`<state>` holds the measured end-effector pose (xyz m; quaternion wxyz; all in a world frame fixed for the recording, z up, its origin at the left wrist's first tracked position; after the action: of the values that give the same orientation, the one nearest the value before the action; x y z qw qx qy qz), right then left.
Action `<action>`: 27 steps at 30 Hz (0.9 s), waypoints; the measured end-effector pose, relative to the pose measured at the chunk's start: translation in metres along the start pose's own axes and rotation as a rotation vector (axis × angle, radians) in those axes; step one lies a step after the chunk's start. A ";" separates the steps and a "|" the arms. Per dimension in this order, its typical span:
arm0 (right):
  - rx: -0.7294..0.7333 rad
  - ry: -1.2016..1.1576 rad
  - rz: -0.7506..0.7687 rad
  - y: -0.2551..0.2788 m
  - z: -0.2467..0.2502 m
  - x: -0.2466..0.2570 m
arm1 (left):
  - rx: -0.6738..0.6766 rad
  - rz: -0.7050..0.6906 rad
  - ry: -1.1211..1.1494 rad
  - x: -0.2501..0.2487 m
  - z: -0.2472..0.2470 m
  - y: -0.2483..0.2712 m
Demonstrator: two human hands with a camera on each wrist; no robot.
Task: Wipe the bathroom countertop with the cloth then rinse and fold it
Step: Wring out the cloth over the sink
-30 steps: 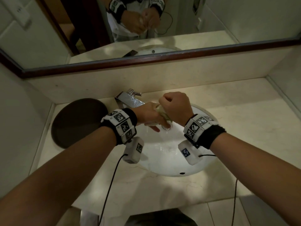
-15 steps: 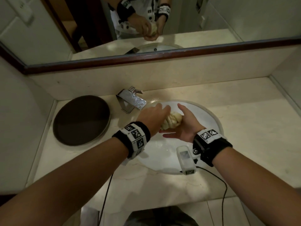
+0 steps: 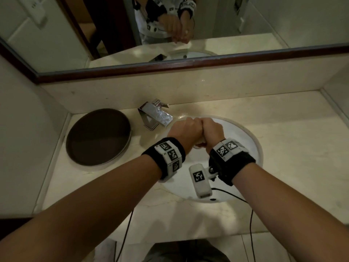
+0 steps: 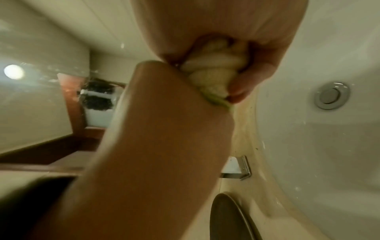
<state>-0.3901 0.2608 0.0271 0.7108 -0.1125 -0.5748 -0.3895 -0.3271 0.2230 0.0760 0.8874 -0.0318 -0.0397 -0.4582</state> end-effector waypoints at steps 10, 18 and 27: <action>-0.191 0.262 0.212 -0.013 0.023 0.049 | 0.108 0.213 0.222 0.017 0.030 -0.018; -0.225 0.267 0.378 -0.008 0.029 0.065 | 0.340 0.134 0.513 0.015 0.012 -0.021; -0.001 0.343 0.633 -0.007 0.007 0.049 | 0.534 0.177 0.771 0.017 -0.031 -0.006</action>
<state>-0.3982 0.2391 0.0717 0.8823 -0.2182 -0.3835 -0.1637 -0.3207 0.2034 0.0468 0.8502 0.3663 0.1791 -0.3330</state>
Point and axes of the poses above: each hand's wrist, its own y-axis away from the middle knuckle, its own z-axis out of the back of the hand, x = y × z, the point moved 7 cm from there along -y, towards the middle knuckle, and after that the axes turned 13 degrees about z, right-handed, at the moved point
